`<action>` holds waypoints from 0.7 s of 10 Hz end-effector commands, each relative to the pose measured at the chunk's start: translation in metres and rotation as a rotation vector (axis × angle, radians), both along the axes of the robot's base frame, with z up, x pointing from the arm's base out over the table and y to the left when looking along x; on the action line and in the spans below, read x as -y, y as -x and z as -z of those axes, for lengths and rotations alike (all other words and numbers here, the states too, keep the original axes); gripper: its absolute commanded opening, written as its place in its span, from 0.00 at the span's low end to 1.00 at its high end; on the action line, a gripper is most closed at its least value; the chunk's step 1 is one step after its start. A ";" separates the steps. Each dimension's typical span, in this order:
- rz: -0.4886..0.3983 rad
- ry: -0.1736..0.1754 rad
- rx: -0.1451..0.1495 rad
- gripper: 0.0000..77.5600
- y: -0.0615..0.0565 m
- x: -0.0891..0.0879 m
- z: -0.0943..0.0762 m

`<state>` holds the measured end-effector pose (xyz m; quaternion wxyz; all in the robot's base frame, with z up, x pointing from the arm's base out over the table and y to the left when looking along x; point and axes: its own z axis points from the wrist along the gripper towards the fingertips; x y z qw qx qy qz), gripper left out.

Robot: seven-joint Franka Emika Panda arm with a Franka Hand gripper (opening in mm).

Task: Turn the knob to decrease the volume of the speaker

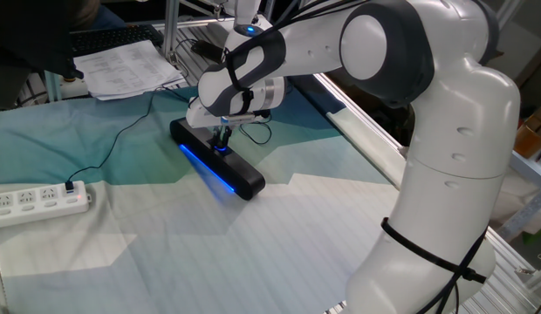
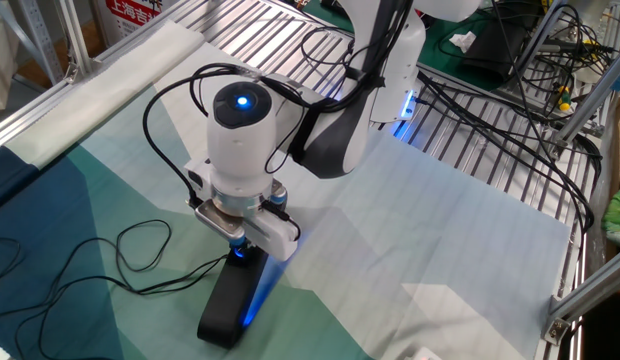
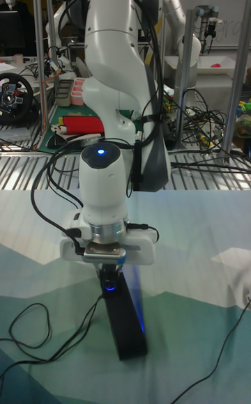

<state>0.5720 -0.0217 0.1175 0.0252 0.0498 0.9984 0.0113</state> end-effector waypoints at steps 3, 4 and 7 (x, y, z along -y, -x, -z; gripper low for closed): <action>-0.296 0.040 -0.064 0.01 0.028 -0.003 0.042; -0.288 0.040 -0.063 0.01 0.028 -0.003 0.042; -0.268 0.045 -0.052 0.01 0.029 -0.003 0.042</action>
